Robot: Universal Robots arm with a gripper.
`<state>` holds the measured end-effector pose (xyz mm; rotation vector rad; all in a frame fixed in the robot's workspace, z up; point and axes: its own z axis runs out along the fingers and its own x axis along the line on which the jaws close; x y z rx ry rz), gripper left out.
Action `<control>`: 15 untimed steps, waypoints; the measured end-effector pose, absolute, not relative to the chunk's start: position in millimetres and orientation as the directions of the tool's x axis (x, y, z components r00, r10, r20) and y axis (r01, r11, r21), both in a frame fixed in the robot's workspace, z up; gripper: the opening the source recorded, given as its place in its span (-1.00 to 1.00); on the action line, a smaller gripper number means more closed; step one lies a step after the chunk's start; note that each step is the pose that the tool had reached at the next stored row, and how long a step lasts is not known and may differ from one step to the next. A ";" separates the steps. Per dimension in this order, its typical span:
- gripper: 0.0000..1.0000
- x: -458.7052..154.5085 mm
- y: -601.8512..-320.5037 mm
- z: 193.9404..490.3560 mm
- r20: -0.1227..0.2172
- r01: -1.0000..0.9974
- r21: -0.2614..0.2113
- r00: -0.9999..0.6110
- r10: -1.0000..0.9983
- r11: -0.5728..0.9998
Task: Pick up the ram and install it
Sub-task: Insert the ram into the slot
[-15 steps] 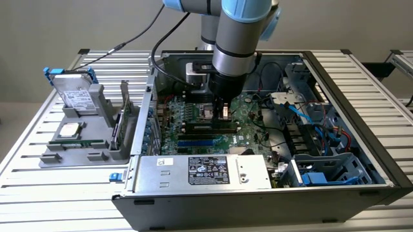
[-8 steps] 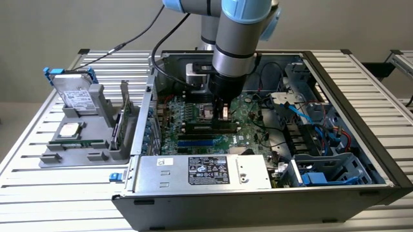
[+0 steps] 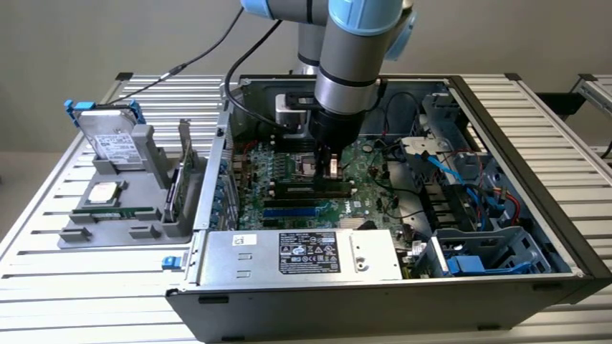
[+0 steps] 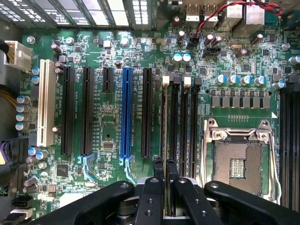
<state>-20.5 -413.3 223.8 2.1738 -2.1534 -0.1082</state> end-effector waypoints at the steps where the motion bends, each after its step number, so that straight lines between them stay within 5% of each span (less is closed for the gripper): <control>1: -0.69 -20.5 -413.2 223.8 0.006 -0.994 0.106 0.010 -1.000 -0.009; 7: -0.22 -20.4 -413.2 223.8 0.006 -0.994 0.106 0.010 -1.000 -0.009; 15: -0.09 -20.4 -412.9 237.7 0.006 -0.994 0.106 0.010 -1.000 -0.009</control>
